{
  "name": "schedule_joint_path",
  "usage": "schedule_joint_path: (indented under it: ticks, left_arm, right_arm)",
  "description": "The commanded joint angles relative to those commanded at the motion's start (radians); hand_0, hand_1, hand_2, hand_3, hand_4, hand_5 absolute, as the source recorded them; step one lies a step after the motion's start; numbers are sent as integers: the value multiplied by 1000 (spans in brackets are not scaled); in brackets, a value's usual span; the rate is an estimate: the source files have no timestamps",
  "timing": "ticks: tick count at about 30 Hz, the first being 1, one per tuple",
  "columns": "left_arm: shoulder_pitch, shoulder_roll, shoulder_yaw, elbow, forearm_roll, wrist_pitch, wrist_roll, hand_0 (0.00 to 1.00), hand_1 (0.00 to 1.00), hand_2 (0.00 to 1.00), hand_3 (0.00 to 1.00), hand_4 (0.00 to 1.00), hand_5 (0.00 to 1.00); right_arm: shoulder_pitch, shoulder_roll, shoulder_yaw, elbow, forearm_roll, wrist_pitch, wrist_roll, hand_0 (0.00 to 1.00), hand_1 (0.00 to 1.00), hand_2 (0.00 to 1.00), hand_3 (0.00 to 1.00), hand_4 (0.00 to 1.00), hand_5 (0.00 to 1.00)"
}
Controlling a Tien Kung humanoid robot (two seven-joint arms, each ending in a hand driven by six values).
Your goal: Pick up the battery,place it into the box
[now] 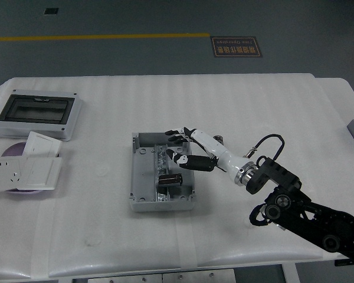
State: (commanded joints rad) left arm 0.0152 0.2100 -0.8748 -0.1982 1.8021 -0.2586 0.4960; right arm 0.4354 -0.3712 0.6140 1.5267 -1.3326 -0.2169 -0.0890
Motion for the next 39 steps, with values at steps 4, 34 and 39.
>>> schedule_joint_path:
  ticks: [4, 34, 39]
  left_arm:
    - [-2, 2, 30, 0, -22, 8, -8, 681, 699, 656, 640, 617, 213]
    - [-29, -4, 90, -4, -78, 19, -11, 685, 701, 653, 643, 629, 226]
    - [-28, -4, 91, -4, -77, 18, -11, 685, 701, 650, 643, 630, 226]
  right_arm:
    - [-3, -1, 10, 2, -12, -3, 0, 998, 872, 831, 956, 664, 418]
    - [275, -169, -238, -133, -579, 321, -381, 998, 949, 998, 998, 840, 470]
    - [309, -144, -277, -153, -565, 320, -378, 998, 955, 998, 998, 841, 452]
